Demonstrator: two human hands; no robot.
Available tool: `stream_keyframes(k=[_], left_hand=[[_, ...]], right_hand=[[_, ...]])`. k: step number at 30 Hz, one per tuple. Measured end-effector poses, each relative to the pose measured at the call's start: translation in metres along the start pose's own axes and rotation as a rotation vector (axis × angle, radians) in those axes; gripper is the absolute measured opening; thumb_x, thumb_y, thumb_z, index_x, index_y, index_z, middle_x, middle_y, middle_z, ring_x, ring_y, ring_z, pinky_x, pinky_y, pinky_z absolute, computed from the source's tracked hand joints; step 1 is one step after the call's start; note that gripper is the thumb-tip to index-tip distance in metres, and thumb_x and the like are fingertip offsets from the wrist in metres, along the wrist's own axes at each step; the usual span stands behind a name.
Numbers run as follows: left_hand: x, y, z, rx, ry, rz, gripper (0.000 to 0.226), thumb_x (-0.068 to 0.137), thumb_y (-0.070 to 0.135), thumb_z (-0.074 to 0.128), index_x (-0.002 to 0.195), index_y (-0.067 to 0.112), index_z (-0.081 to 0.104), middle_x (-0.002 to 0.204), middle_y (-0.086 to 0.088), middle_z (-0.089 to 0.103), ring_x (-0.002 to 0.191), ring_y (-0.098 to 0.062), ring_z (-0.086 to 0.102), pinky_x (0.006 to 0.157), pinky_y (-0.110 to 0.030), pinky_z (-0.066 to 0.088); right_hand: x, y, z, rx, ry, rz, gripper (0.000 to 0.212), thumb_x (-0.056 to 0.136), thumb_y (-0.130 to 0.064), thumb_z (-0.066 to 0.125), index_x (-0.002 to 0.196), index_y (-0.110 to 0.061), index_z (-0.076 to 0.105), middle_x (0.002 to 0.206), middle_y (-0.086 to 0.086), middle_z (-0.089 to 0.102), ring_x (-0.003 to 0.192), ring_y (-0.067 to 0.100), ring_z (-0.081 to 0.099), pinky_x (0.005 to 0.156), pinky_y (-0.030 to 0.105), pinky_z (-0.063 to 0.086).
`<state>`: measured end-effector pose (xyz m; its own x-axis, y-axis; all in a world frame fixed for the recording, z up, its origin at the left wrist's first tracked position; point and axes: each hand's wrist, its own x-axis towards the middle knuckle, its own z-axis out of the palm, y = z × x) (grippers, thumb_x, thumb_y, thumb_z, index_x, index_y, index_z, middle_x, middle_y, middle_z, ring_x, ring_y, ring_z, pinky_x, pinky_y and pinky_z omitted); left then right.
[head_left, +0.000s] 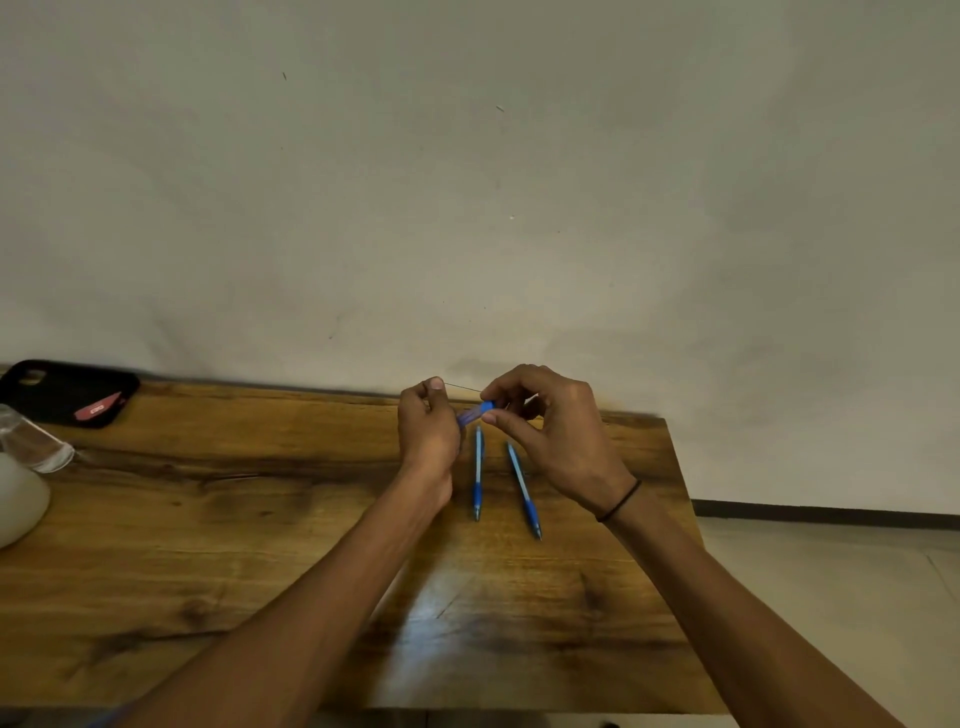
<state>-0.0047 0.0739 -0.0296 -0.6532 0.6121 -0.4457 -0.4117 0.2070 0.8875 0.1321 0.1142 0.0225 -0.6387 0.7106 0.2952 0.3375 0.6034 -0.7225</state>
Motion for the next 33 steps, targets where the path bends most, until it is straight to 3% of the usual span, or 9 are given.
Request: stream_keyframes(k=[2, 5, 10, 13, 19, 28, 33], left_hand=[[-0.0014, 0.0005, 0.0001, 0.011, 0.019, 0.005, 0.027, 0.111, 0.038, 0.043, 0.129, 0.021, 0.054, 0.135, -0.028, 0.062, 0.109, -0.041, 0.066, 0.099, -0.061, 0.054], [-0.0013, 0.0002, 0.0013, 0.031, 0.066, 0.028, 0.02, 0.111, 0.038, 0.042, 0.122, 0.024, 0.052, 0.128, -0.021, 0.066, 0.099, -0.032, 0.064, 0.083, -0.048, 0.055], [0.0021, -0.0038, 0.002, 0.06, 0.081, 0.081, 0.013, 0.111, 0.036, 0.043, 0.117, 0.027, 0.051, 0.114, -0.007, 0.065, 0.088, -0.015, 0.059, 0.066, -0.026, 0.044], [0.0023, -0.0043, 0.0021, 0.093, 0.11, 0.096, 0.011, 0.111, 0.036, 0.044, 0.115, 0.028, 0.05, 0.104, 0.005, 0.061, 0.085, -0.007, 0.058, 0.063, -0.024, 0.042], [0.001, -0.0042, 0.0031, 0.109, 0.126, 0.082, 0.01, 0.112, 0.034, 0.043, 0.115, 0.027, 0.051, 0.098, 0.011, 0.057, 0.086, -0.004, 0.056, 0.063, -0.022, 0.041], [-0.0054, -0.0011, 0.0047, 0.1, 0.086, 0.104, 0.013, 0.111, 0.035, 0.044, 0.118, 0.027, 0.052, 0.117, -0.013, 0.068, 0.089, -0.017, 0.063, 0.065, -0.027, 0.046], [-0.0063, 0.0, 0.0053, 0.077, 0.076, 0.102, 0.013, 0.112, 0.035, 0.043, 0.119, 0.027, 0.052, 0.124, -0.016, 0.067, 0.098, -0.02, 0.063, 0.071, -0.029, 0.048]], right_hand=[[0.0004, 0.0014, 0.0, 0.022, -0.008, 0.042, 0.016, 0.088, -0.015, 0.08, 0.101, -0.02, 0.073, 0.089, -0.019, 0.067, 0.09, -0.002, 0.064, 0.074, 0.012, 0.053], [0.0003, 0.0017, 0.0002, 0.021, -0.032, 0.053, 0.017, 0.087, -0.016, 0.081, 0.101, -0.021, 0.072, 0.088, -0.019, 0.067, 0.089, -0.003, 0.063, 0.073, 0.011, 0.052], [0.0005, 0.0026, -0.0029, 0.035, -0.063, 0.074, 0.015, 0.087, -0.02, 0.081, 0.099, -0.019, 0.073, 0.089, -0.014, 0.069, 0.087, 0.003, 0.064, 0.073, 0.017, 0.056], [-0.0001, 0.0039, -0.0045, 0.013, -0.093, 0.068, 0.014, 0.088, -0.019, 0.08, 0.1, -0.021, 0.073, 0.089, -0.015, 0.069, 0.088, 0.002, 0.063, 0.074, 0.016, 0.055], [-0.0029, 0.0048, -0.0032, -0.041, -0.116, 0.038, 0.015, 0.09, -0.02, 0.078, 0.104, -0.023, 0.071, 0.091, -0.019, 0.065, 0.092, -0.004, 0.061, 0.077, 0.008, 0.049], [-0.0033, 0.0062, 0.0016, -0.037, -0.047, 0.09, 0.016, 0.085, -0.015, 0.083, 0.097, -0.024, 0.077, 0.09, -0.011, 0.072, 0.086, 0.001, 0.067, 0.077, 0.015, 0.056], [-0.0032, 0.0071, 0.0025, -0.045, -0.042, 0.095, 0.015, 0.086, -0.016, 0.082, 0.097, -0.026, 0.077, 0.09, -0.013, 0.072, 0.086, 0.002, 0.067, 0.078, 0.017, 0.057]])
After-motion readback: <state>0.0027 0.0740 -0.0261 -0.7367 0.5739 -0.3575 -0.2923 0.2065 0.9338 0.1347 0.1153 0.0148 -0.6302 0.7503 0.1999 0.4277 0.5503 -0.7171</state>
